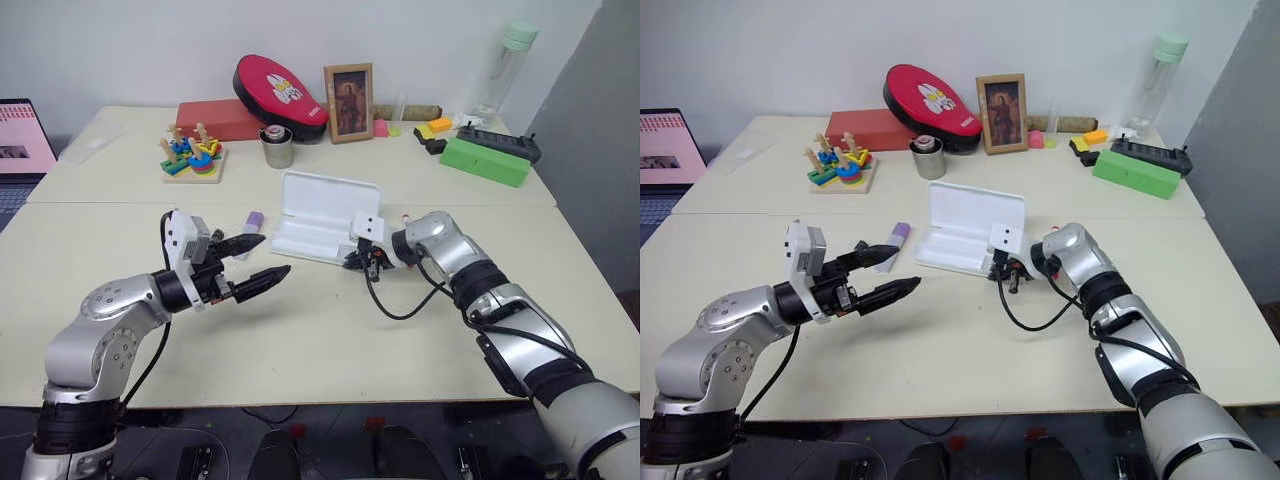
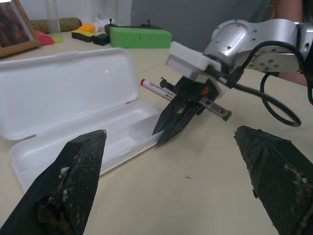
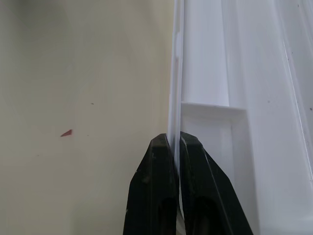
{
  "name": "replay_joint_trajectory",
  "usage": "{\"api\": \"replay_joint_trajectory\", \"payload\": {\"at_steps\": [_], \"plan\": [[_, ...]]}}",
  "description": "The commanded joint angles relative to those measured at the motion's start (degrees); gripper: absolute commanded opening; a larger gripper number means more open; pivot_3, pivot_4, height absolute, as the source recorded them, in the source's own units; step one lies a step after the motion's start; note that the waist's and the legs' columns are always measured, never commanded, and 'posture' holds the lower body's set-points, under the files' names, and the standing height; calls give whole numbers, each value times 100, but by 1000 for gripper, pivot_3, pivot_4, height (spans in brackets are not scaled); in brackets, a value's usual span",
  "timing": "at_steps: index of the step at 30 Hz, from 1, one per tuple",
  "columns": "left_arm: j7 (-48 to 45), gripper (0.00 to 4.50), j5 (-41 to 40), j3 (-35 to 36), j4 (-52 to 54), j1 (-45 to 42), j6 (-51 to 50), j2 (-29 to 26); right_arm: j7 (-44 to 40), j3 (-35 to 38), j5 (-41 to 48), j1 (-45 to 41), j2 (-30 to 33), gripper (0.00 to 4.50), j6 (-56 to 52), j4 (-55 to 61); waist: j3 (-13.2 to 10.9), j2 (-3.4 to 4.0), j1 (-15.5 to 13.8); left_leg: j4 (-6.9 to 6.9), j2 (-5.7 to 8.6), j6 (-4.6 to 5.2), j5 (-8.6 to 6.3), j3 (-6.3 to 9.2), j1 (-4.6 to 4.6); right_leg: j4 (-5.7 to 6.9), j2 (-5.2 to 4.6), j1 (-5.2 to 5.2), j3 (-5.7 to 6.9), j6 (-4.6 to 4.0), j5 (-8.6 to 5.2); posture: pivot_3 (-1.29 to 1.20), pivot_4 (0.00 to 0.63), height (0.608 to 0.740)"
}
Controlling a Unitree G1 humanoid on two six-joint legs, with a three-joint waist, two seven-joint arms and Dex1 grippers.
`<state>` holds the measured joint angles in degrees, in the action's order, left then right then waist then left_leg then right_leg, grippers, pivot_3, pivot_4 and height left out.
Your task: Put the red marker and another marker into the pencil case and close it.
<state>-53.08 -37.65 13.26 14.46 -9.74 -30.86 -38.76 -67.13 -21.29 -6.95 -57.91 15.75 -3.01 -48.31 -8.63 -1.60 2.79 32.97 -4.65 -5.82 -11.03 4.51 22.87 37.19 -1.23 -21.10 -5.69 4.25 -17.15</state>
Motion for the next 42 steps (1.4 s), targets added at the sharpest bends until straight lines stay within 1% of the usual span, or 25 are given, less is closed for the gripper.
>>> {"api": "replay_joint_trajectory", "payload": {"at_steps": [1,6,10,15,24,26,27,29,31,35,37,39,41,42], "plan": [[15,4500,-201,572,445,440,-24,-240,-614,85,368,519,372,24,-338,1731,-1,2,7,-1,0,0,0,0,1,0,0,-1,0,0,0,0,150,740],[-41,4500,-432,1070,865,1183,-202,-433,-734,-58,432,1331,724,24,-911,3407,-1,1,8,0,0,0,0,1,-1,0,0,2,1,0,-1,0,150,740],[-40,4500,-575,1210,1037,1479,-348,-525,-770,-303,382,1755,892,24,-1113,4134,-2,3,-3,-1,-2,0,0,1,-5,-3,1,2,1,1,-3,0,150,740],[-16,4500,-632,1191,1115,1532,-401,-564,-639,-550,298,1982,916,24,-1138,4371,0,0,-4,6,-2,-1,0,0,-8,-7,0,4,-2,4,-3,0,150,740],[-9,4500,-596,1058,1046,1326,-411,-595,-485,-654,301,2056,884,24,-1224,4310,1,-3,-8,3,-1,-1,0,0,-5,-10,0,3,-1,2,-3,0,150,740],[-20,4500,-575,1006,1015,1261,-410,-595,-492,-624,351,2082,895,537,-1298,4413,2,-3,-11,2,-1,-1,0,0,-5,-11,0,4,-1,2,-3,0,150,740],[-30,4500,-572,982,1014,1246,-407,-589,-464,-575,397,2092,877,635,-1349,4474,1,-3,-11,1,-1,0,0,0,-5,-11,0,4,-1,1,-3,0,150,740],[-40,4500,-558,905,1006,1188,-398,-576,-468,-461,551,2110,873,1161,-1506,4673,1,-3,-7,1,-1,-1,0,0,-5,-11,0,4,-1,1,-3,0,150,740],[-41,4500,-551,854,987,1141,-395,-573,-483,-354,729,2127,887,1567,-1709,4891,1,-2,-8,1,-2,0,0,0,-5,-10,1,3,-1,1,-3,0,150,740],[-60,4500,-523,817,903,1036,-372,-603,-510,-79,1141,2116,977,2564,-2268,5346,2,-3,-9,2,-1,-1,0,1,-5,-10,0,3,-1,2,-3,0,150,740],[-62,4500,-522,816,895,1007,-367,-607,-477,77,1361,2095,1011,3138,-2563,5530,2,-4,-12,2,-1,0,0,1,-6,-10,0,4,-1,2,-3,0,150,740],[-25,4500,-531,764,922,925,-341,-559,-160,520,1619,1989,966,3639,-2984,5581,1,-4,-16,2,-1,0,0,1,-4,-11,0,3,-1,2,-3,0,150,740],[11,4500,-546,689,959,852,-327,-506,153,806,1720,1903,946,4118,-3240,5526,2,-4,-21,2,-1,0,0,1,-4,-10,0,4,-1,2,-3,0,150,740],[40,4500,-546,577,996,779,-319,-445,376,960,1713,1853,955,4207,-3391,5415,2,-4,-24,2,-1,0,0,1,-4,-10,0,3,-1,2,-3,0,150,740]]}}
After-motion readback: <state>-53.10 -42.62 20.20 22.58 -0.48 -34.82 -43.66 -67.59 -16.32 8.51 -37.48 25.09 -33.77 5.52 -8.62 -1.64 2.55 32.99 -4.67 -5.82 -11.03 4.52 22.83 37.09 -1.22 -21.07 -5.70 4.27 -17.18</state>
